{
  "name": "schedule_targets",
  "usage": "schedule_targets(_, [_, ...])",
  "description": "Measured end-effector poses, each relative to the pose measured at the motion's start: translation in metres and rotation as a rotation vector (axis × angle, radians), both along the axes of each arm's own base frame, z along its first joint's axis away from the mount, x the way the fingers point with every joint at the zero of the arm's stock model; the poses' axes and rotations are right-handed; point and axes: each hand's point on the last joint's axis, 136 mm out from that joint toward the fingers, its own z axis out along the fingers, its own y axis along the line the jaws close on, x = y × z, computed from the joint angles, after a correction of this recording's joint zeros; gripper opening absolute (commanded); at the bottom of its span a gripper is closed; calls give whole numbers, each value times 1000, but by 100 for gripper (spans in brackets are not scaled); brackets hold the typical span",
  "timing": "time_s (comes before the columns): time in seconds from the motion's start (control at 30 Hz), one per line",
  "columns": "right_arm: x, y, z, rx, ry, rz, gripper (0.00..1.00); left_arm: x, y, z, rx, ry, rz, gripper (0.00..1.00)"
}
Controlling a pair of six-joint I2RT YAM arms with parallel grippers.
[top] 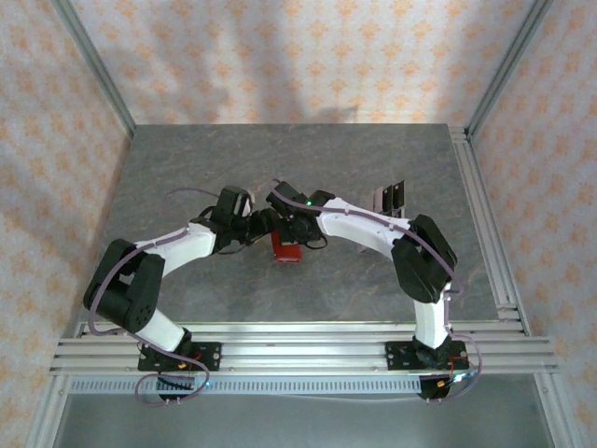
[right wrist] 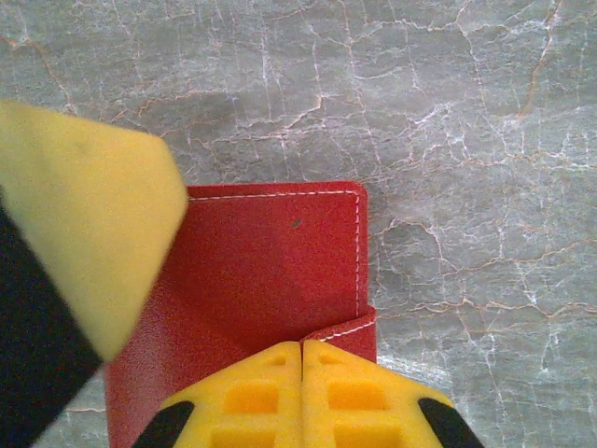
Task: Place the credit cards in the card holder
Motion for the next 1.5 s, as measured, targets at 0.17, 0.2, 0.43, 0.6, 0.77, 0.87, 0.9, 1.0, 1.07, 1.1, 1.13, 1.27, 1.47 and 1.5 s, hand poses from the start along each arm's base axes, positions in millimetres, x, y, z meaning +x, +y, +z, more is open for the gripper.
schedule_targets(0.17, [1,-1,0,1,0,-3,0,-4,-7,-4,-3,10,-11,40])
schedule_targets(0.2, [2,-1,0,1,-1,-4,0,-3,-7,-4,-6,8,-9,32])
schedule_targets(0.43, [3,-6,-5,19,-5,-17,0,-2,-8,-4,4,-6,-20,0])
schedule_targets(0.6, [4,-21,-2,35,-21,-53,0,-2,-9,-10,30,-5,-35,0])
schedule_targets(0.77, [12,-49,6,36,-35,-120,0,0,-6,-13,53,-8,-41,0])
schedule_targets(0.87, [12,-50,9,46,-38,-124,0,3,-8,-11,54,-18,-48,0])
schedule_targets(0.9, [12,-49,10,52,-36,-122,0,5,-9,-11,56,-20,-50,4])
schedule_targets(1.0, [9,-46,7,72,-26,-112,0,7,-10,-14,69,-16,-62,32])
schedule_targets(1.07, [6,-45,2,85,-10,-108,0,6,-7,-18,92,-9,-68,52])
schedule_targets(1.1, [3,-44,0,90,-1,-105,0,6,-5,-20,105,-4,-67,57])
schedule_targets(1.13, [1,-43,-2,97,9,-102,0,5,-3,-22,121,3,-67,62])
schedule_targets(1.27, [-1,-36,-3,135,25,-91,0,1,6,-29,186,21,-69,68])
schedule_targets(1.47, [-1,-28,3,188,27,-88,0,-7,16,-33,250,39,-87,69])
schedule_targets(1.5, [-1,-27,4,195,27,-90,0,-8,16,-32,252,39,-90,69])
